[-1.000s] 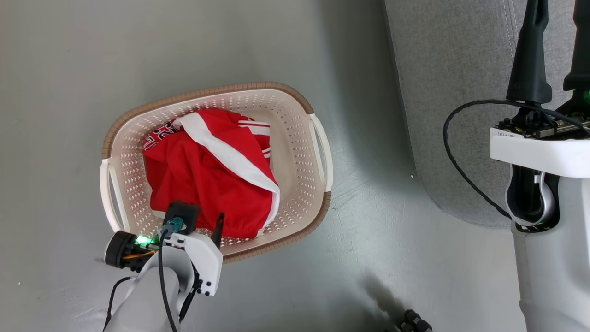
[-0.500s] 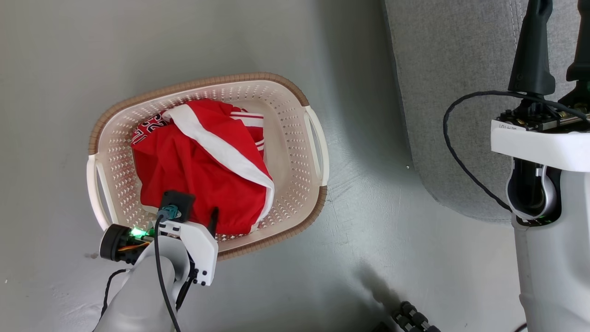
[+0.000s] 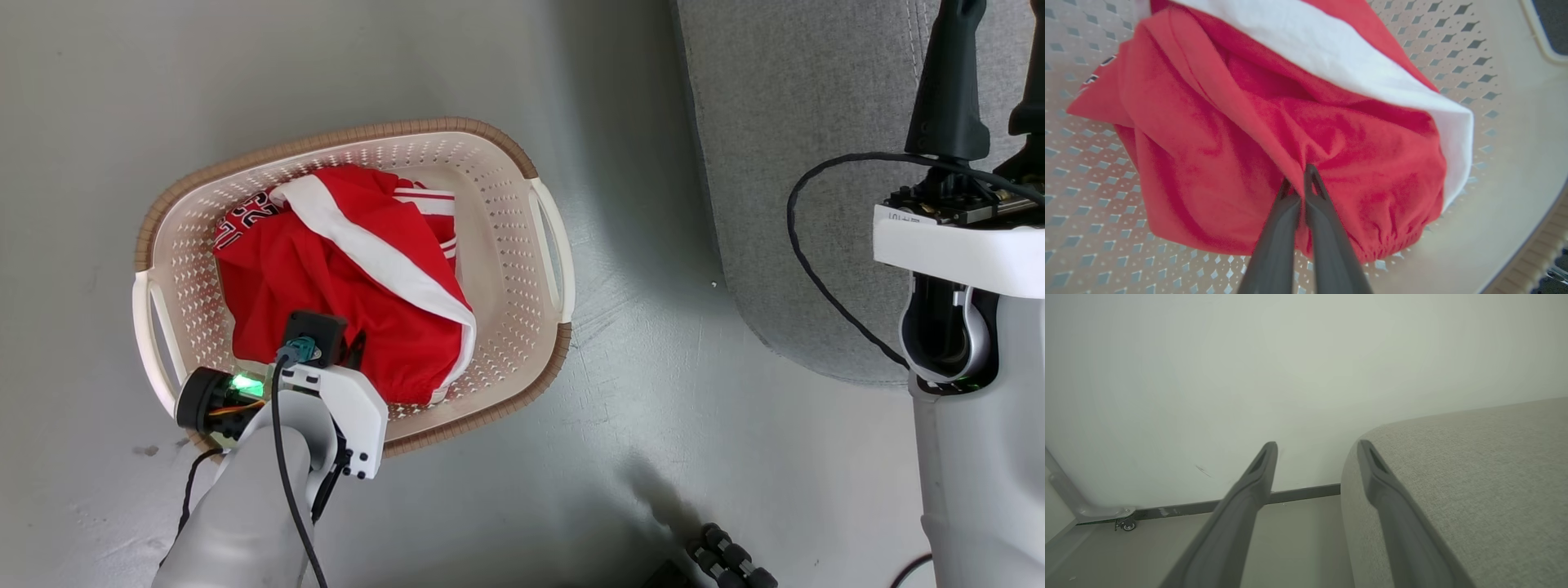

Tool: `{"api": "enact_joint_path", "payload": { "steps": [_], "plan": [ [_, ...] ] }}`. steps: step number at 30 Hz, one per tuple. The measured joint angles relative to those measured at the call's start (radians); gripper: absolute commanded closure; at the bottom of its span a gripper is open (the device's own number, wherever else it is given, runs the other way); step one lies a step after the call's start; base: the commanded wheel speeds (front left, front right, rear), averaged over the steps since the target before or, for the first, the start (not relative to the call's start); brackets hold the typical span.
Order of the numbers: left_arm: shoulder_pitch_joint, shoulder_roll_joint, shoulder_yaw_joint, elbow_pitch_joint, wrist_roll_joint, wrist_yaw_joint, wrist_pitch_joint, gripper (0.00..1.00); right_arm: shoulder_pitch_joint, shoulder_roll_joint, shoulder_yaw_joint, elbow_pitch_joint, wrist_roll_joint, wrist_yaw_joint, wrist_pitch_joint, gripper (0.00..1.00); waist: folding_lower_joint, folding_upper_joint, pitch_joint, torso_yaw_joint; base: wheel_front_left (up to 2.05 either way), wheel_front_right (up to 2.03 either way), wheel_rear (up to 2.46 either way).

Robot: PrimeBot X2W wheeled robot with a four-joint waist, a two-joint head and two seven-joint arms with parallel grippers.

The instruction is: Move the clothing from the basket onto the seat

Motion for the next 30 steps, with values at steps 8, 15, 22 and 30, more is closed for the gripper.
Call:
{"api": "enact_joint_path", "payload": {
  "steps": [8, 15, 22, 30],
  "plan": [
    [0.000, 0.000, 0.030, 0.004, -0.032, 0.000, -0.046, 1.00, -0.001, 0.000, -0.002, 0.003, 0.011, 0.000, 0.000, 0.00, -0.0001, 0.0000, -0.014, 0.006, 0.00, 0.00, 0.00],
    [-0.005, -0.001, 0.035, -0.002, -0.035, 0.001, -0.071, 1.00, -0.001, 0.000, -0.008, 0.009, 0.018, 0.000, 0.000, 0.00, -0.0001, 0.0000, -0.035, 0.014, 0.00, 0.00, 0.00],
    [-0.020, 0.000, 0.027, -0.027, -0.032, 0.001, -0.092, 1.00, -0.001, 0.000, -0.013, 0.025, 0.017, 0.000, 0.000, 0.00, -0.0001, 0.0000, -0.061, 0.027, 0.00, 0.00, 0.00],
    [-0.018, 0.000, 0.010, -0.081, -0.015, 0.001, -0.102, 1.00, -0.001, 0.000, -0.010, 0.032, 0.005, 0.000, 0.000, 0.00, -0.0001, 0.0000, -0.099, 0.047, 0.00, 0.00, 0.00]
  ]
}}
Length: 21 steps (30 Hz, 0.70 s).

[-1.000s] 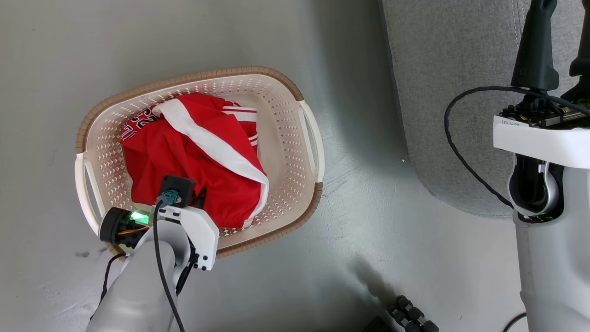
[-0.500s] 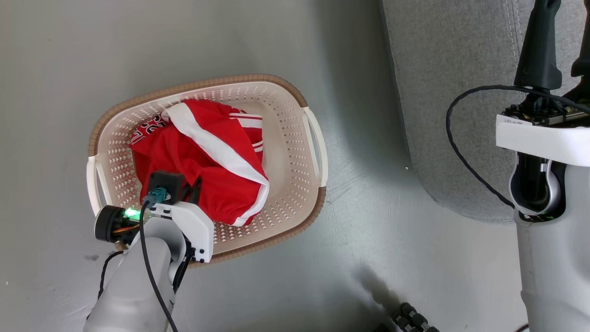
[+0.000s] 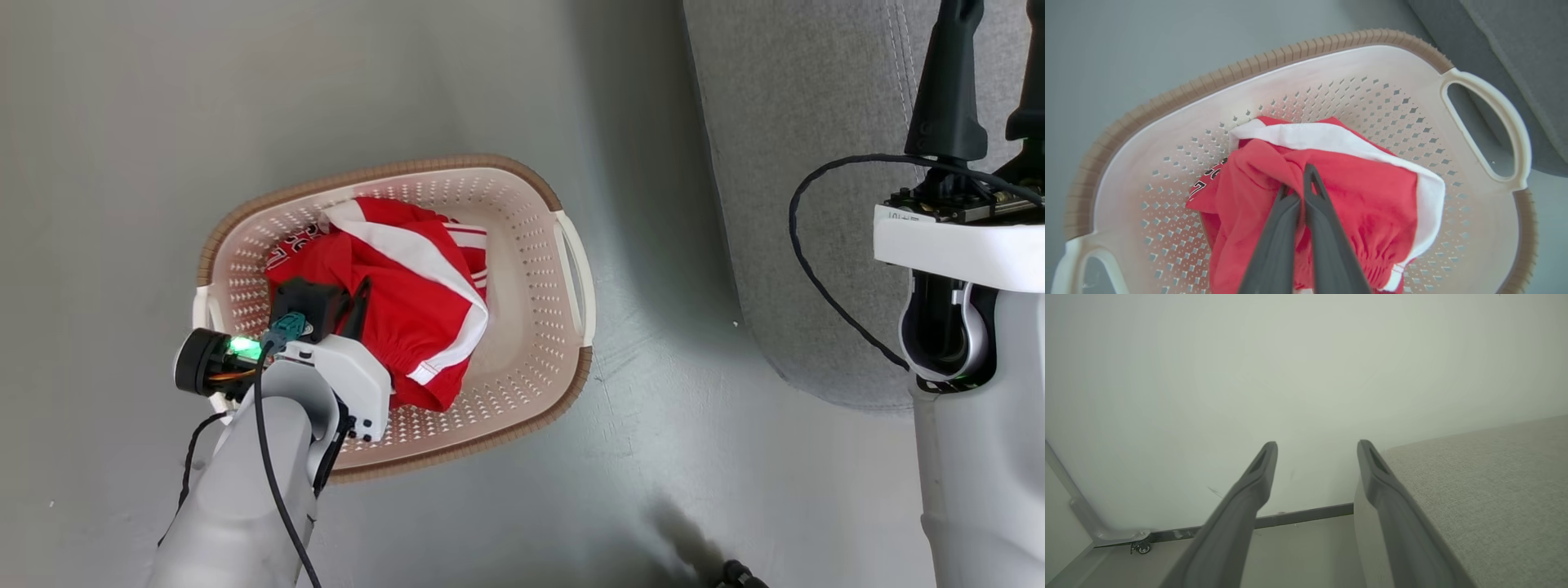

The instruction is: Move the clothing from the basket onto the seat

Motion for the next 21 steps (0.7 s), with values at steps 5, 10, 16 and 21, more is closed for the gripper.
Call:
{"api": "enact_joint_path", "payload": {
  "steps": [5, 10, 16, 21],
  "plan": [
    [0.007, 0.000, 0.005, -0.044, -0.002, 0.000, 0.000, 1.00, 0.000, 0.000, 0.004, 0.003, -0.018, 0.000, 0.000, 0.00, 0.0000, 0.0000, -0.021, 0.013, 0.00, 0.00, 0.00],
    [0.023, -0.002, 0.011, -0.149, -0.002, 0.000, 0.000, 1.00, 0.001, 0.000, 0.007, 0.011, -0.031, 0.000, 0.000, 0.00, -0.0001, 0.0000, -0.049, 0.031, 0.00, 0.00, 0.00],
    [0.056, -0.003, 0.011, -0.243, -0.002, 0.000, -0.001, 1.00, 0.004, -0.001, 0.007, 0.027, -0.045, 0.000, -0.003, 0.00, 0.0000, 0.0000, -0.086, 0.054, 0.00, 0.00, 0.00],
    [0.102, -0.004, 0.012, -0.308, -0.002, 0.000, -0.001, 1.00, 0.006, -0.002, 0.005, 0.033, -0.061, 0.000, -0.006, 0.00, 0.0000, 0.0000, -0.119, 0.072, 0.00, 0.00, 0.00]
  ]
}}
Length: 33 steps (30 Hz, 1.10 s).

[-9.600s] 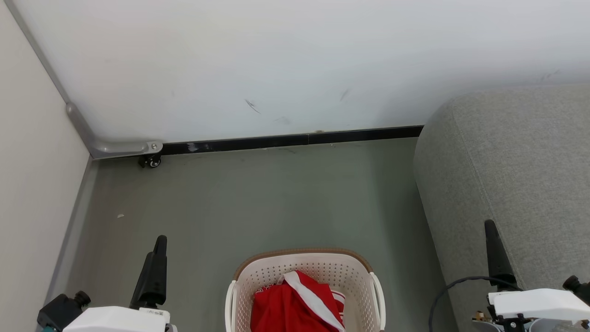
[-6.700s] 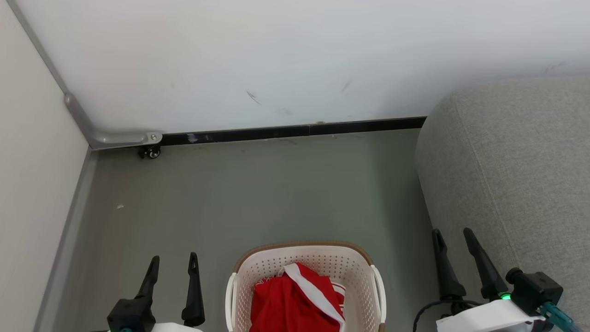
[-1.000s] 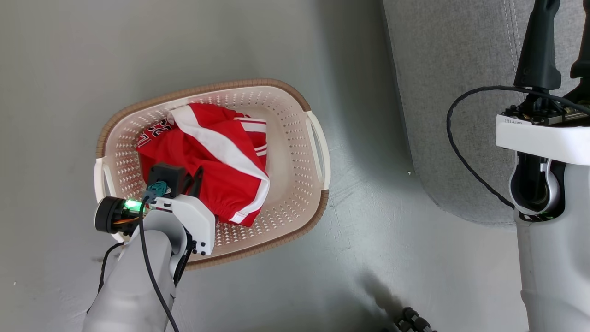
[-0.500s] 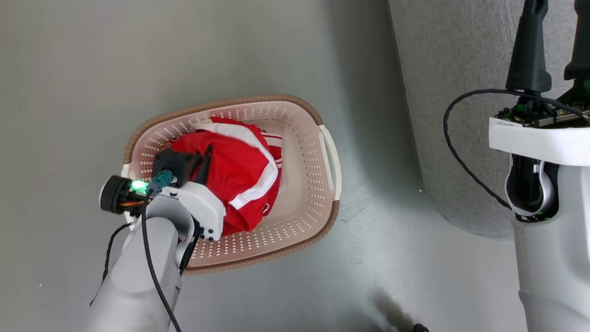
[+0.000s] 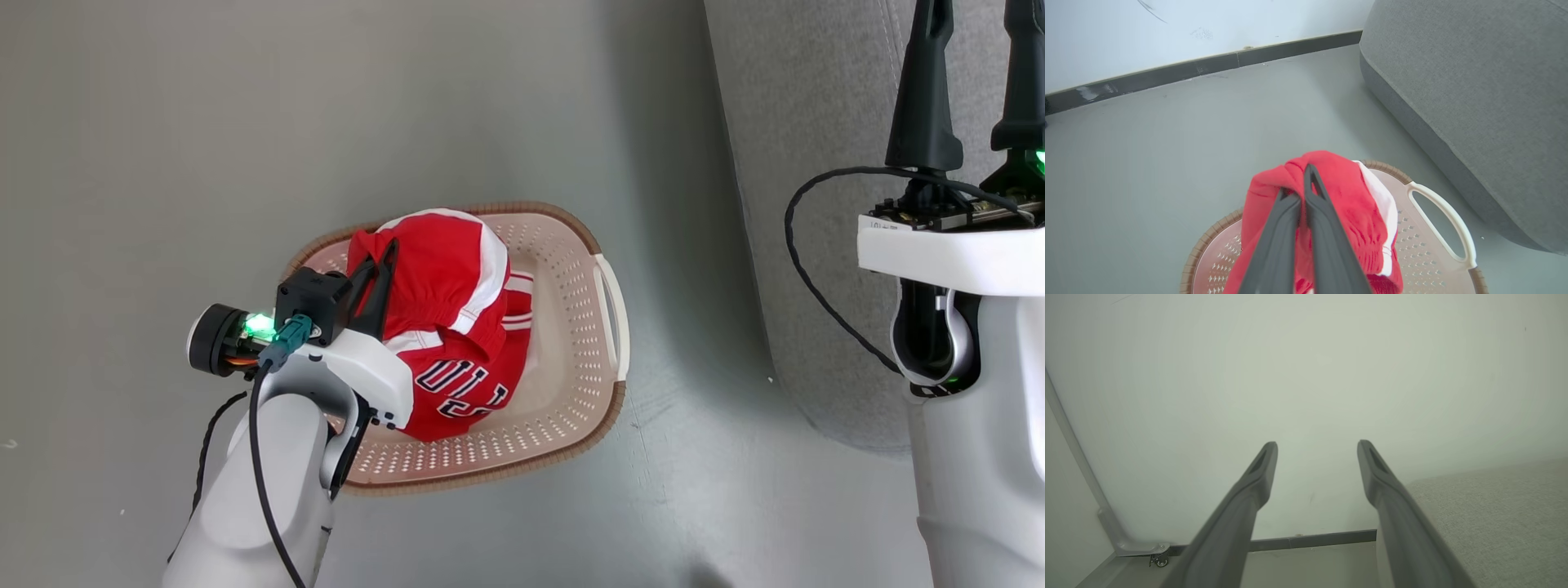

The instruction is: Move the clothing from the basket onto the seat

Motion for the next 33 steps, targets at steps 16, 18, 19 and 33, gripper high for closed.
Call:
{"api": "enact_joint_path", "payload": {
  "steps": [16, 18, 19, 33],
  "plan": [
    [0.088, 0.006, 0.026, -0.216, 0.001, 0.017, 0.000, 1.00, 0.081, -0.002, -0.005, 0.033, -0.043, 0.000, -0.001, 0.00, 0.0000, 0.0000, -0.115, 0.052, 0.00, 0.00, 0.00],
    [0.095, 0.007, 0.031, -0.242, 0.001, 0.018, 0.000, 1.00, 0.088, -0.002, -0.003, 0.037, -0.043, 0.000, -0.001, 0.00, 0.0000, 0.0000, -0.131, 0.057, 0.00, 0.00, 0.00],
    [0.104, 0.007, 0.032, -0.256, 0.001, 0.023, -0.001, 1.00, 0.090, -0.002, -0.002, 0.038, -0.043, 0.000, -0.001, 0.00, -0.0001, 0.0000, -0.138, 0.060, 0.00, 0.00, 0.00],
    [0.201, 0.018, 0.054, -0.399, 0.001, 0.034, -0.005, 1.00, 0.175, -0.003, 0.051, 0.072, -0.065, 0.000, -0.001, 0.00, 0.0000, 0.0000, -0.265, 0.097, 0.00, 0.00, 0.00]
  ]
}}
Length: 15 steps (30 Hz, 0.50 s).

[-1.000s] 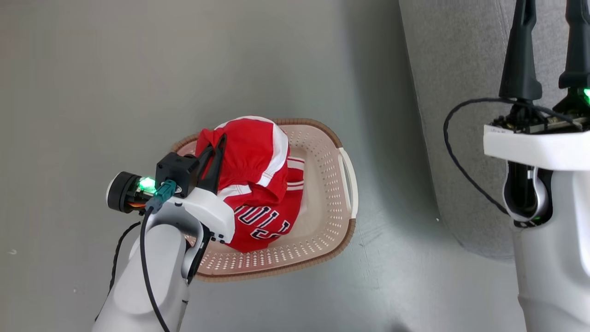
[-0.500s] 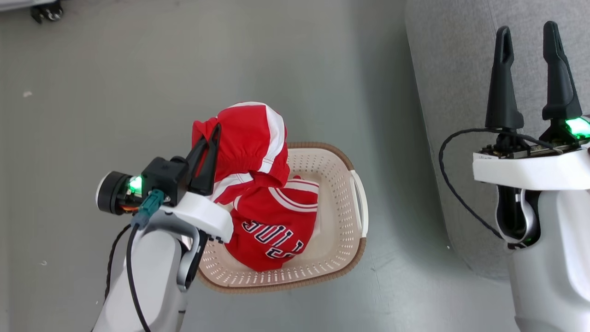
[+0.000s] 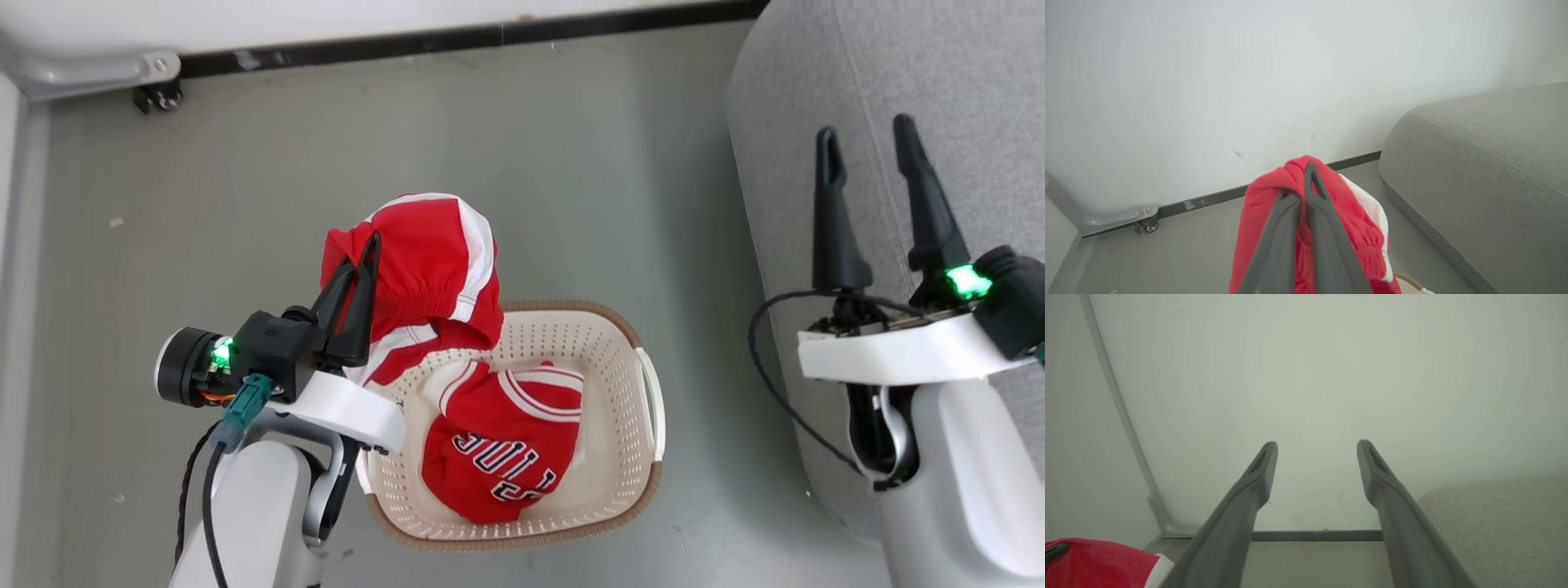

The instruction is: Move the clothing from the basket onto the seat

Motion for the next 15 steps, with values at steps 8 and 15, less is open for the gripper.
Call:
{"api": "enact_joint_path", "payload": {
  "steps": [8, 15],
  "plan": [
    [0.034, 0.009, 0.003, -0.070, 0.003, 0.000, 0.000, 1.00, 0.053, -0.001, 0.046, 0.034, -0.019, 0.000, 0.000, 0.00, 0.0000, 0.0000, -0.074, 0.019, 0.00, 0.00, 0.00],
    [0.064, 0.007, -0.010, -0.137, 0.017, -0.001, 0.000, 1.00, 0.098, -0.010, 0.093, 0.063, -0.019, 0.000, 0.000, 0.00, 0.0000, 0.0000, -0.139, 0.036, 0.00, 0.00, 0.00]
  ]
}}
